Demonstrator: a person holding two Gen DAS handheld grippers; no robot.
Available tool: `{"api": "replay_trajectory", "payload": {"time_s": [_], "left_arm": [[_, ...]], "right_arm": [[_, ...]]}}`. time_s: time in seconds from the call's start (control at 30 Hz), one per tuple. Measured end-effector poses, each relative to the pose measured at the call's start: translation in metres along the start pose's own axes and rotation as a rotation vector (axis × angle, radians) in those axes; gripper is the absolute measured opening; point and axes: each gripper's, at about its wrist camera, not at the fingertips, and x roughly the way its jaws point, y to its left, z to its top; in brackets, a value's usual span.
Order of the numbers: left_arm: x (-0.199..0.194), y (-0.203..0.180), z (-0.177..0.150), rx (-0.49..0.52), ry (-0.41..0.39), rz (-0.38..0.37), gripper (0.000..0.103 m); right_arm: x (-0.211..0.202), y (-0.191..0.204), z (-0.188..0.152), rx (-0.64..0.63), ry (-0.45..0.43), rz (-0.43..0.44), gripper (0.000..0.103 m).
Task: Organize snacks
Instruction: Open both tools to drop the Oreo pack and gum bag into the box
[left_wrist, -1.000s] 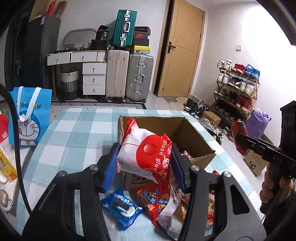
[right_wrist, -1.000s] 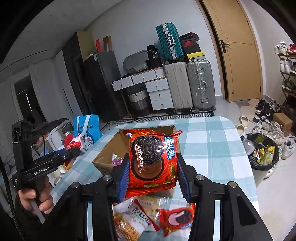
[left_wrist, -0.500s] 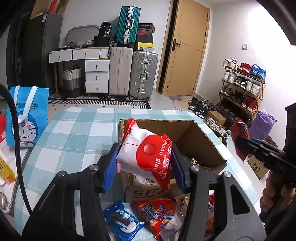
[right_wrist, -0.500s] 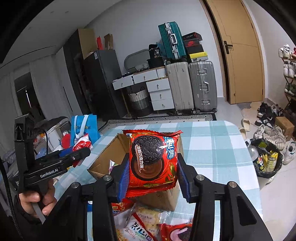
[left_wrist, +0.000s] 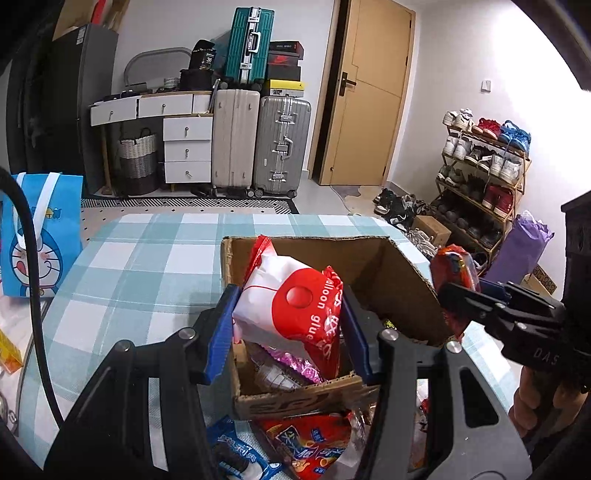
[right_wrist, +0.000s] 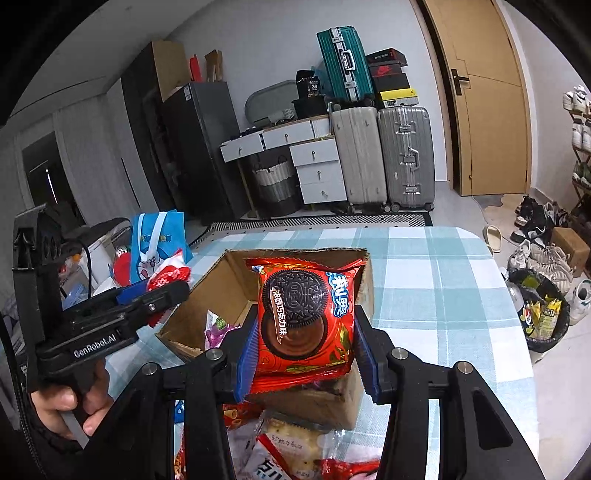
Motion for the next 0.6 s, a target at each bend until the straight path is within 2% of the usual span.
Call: {"api": "replay_trajectory", "payload": {"time_s": [0.6], "left_arm": [[0.044,0.009,-0.013,0.017,0.039,-0.012,0.05]], "right_arm": [[0.044,0.01,-0.004,-0.044,0.067,0.001,0.047]]}}
